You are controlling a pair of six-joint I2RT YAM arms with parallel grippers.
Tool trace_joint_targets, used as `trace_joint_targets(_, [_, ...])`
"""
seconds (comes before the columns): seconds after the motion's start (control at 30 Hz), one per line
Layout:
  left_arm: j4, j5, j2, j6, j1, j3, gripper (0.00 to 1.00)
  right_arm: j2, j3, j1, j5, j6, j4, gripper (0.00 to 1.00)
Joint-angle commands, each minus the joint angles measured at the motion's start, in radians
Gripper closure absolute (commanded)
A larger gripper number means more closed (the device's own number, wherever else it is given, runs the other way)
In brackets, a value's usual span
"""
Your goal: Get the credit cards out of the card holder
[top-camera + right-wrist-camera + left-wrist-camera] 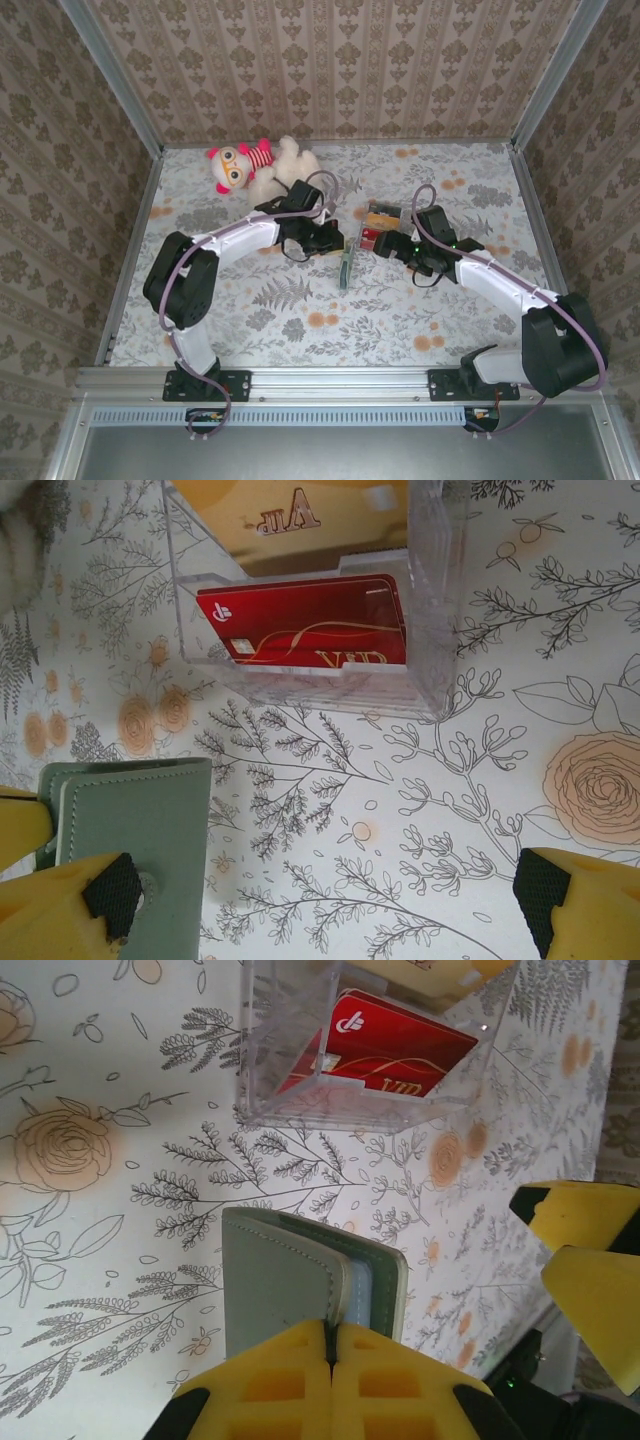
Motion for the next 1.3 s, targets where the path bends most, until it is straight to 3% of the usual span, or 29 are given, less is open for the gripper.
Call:
trace_joint_targets(0.0, [0.032, 0.09, 0.03, 0.049, 0.026, -0.039, 1.0, 0.006, -0.004, 0.02, -0.004, 0.008, -0.013, 0.01])
trace_joint_targets(0.2, [-0.1, -0.026, 0.012, 0.165, 0.071, -0.046, 1.0, 0.043, 0.005, 0.056, 0.008, 0.005, -0.018, 0.02])
trace_joint_targets(0.4, [-0.209, -0.14, -0.006, 0.214, 0.098, -0.003, 0.62, 0.121, 0.066, 0.111, 0.034, -0.014, -0.059, 0.03])
trace_joint_targets(0.63, [-0.293, -0.327, -0.127, 0.178, 0.114, -0.016, 0.3, 0.256, 0.229, 0.222, 0.123, -0.059, -0.137, 0.08])
trace_joint_targets(0.77, [-0.298, -0.453, -0.253, 0.148, 0.134, -0.109, 0.09, 0.39, 0.386, 0.3, 0.199, -0.102, -0.217, 0.12])
trace_joint_targets(0.87, [-0.299, -0.512, -0.356, 0.135, 0.167, -0.188, 0.0, 0.498, 0.518, 0.347, 0.27, -0.129, -0.294, 0.16])
trace_joint_targets(0.97, [-0.287, -0.524, -0.457, 0.108, 0.234, -0.281, 0.0, 0.605, 0.643, 0.376, 0.337, -0.137, -0.375, 0.21])
trace_joint_targets(1.27, [-0.21, -0.37, -0.61, 0.103, 0.352, -0.436, 0.0, 0.809, 0.876, 0.392, 0.449, -0.07, -0.565, 0.26])
